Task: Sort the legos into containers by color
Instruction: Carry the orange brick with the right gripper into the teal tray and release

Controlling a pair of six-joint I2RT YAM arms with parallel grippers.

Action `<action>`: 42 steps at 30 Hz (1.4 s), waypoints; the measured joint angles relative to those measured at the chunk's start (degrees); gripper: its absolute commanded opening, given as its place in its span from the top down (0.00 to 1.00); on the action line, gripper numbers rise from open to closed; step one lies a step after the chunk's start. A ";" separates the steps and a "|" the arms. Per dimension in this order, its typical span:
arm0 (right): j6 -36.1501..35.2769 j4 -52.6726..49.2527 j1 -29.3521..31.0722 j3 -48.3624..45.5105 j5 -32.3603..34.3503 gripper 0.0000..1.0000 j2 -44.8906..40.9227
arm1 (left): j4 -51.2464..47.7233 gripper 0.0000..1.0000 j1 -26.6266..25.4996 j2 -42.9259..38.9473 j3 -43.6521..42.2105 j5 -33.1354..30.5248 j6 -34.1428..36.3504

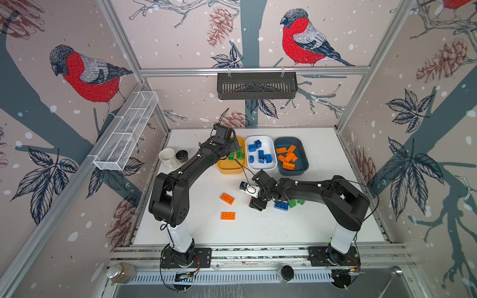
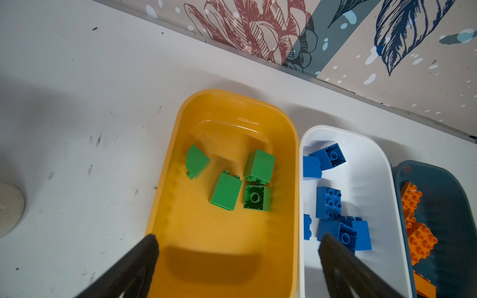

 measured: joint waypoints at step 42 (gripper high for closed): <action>26.16 14.62 -35.08 -2.27 11.69 0.47 -12.15 | 8.09 0.03 -2.73 -2.01 -3.04 13.64 6.54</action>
